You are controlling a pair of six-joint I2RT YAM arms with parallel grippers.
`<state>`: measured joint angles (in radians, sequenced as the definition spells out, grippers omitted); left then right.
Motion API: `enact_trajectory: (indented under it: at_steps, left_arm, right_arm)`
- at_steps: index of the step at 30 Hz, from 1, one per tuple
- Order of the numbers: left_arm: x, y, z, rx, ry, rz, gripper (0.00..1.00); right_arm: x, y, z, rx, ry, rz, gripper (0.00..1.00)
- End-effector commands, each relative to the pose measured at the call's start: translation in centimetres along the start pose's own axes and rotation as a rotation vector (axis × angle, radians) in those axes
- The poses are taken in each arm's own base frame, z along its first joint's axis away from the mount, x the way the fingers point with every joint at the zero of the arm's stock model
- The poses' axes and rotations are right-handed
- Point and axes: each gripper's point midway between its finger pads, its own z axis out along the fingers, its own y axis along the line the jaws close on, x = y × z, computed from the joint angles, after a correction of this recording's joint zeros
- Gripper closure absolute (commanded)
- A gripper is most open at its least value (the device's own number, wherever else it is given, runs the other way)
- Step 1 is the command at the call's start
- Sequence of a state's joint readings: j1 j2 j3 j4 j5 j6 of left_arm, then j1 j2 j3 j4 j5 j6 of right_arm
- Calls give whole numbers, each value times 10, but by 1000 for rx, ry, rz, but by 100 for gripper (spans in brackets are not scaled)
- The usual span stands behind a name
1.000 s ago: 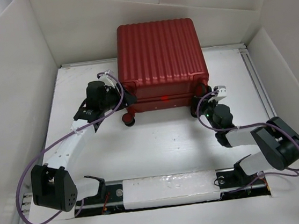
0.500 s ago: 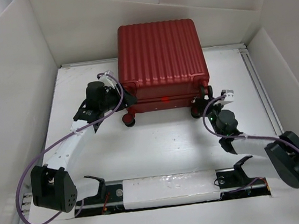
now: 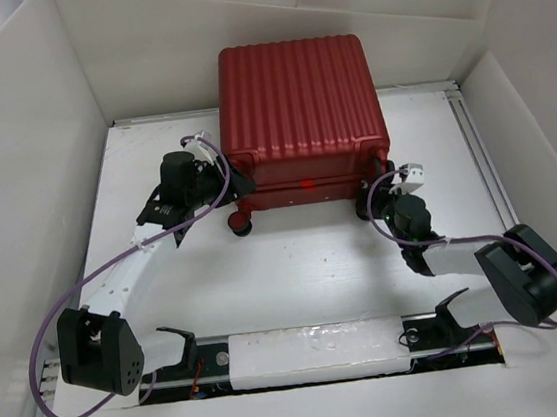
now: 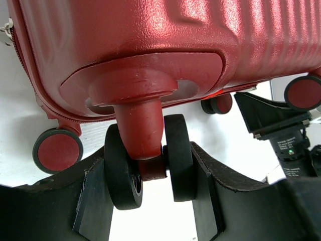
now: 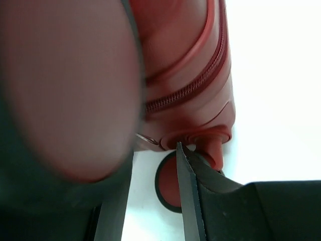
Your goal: Pack the luggage
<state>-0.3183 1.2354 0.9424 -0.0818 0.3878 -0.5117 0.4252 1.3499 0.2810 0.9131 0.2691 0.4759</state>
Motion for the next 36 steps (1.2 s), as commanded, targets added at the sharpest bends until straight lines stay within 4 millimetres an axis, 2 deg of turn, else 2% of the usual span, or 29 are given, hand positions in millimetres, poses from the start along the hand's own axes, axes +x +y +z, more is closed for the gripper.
enact_trajectory:
  at_steps: [1,5,8,13,15,16,19,22,26,27,29,30,31,32,35,36]
  left_arm:
    - [-18,-41,-18,164,-63,97,100]
    - [-17,-43,-19,173,-57,98,100]
    - [-17,-43,-19,173,-57,98,100]
    - [-17,-43,-19,173,-57,98,100]
    - [-17,-43,-19,173,-57,98,100]
    - [-17,-43,-19,173,-57,98,100]
    - [-13,-40,-18,169,-50,94,100]
    - [-13,-40,-18,169,-50,94,100]
    - [-13,-40,-18,169,-50,94,100]
    - [-13,-40,-18,169,-50,94,100]
    - [-13,-40,-18,169,-50,94,100]
    - [-13,-40,-18,169,-50,94,100]
    - [-13,-40,-18,169,-50,94,100]
    - [-14,-42,-18,182,-53,99,100]
    - [-16,-46,-19,197,-56,95,100]
    - [-17,-47,-19,201,-63,99,100]
  right_arm:
    - [-33,27,13,-105,-109,40,54]
    - [-40,36,18,-139,-130,25,55]
    - [-55,39,16,-147,-194,31,57]
    - [-65,34,18,-104,-241,22,53]
    - [-67,36,21,-107,-249,11,59]
    - [-71,38,22,-111,-257,13,71]
    - [-74,38,23,-111,-281,21,88]
    - [-79,40,21,-125,-310,31,99]
    - [-69,38,15,-129,-289,47,100]
    - [-74,41,10,-149,-309,53,100]
    - [-66,51,2,-187,-292,87,100]
    - [-56,48,-2,-173,-272,92,100]
    - [-53,53,-6,-181,-268,104,100]
    - [-45,67,-11,-215,-248,120,100]
    - [-20,79,-14,-198,-187,107,100]
    - [-11,94,-20,-213,-173,111,100]
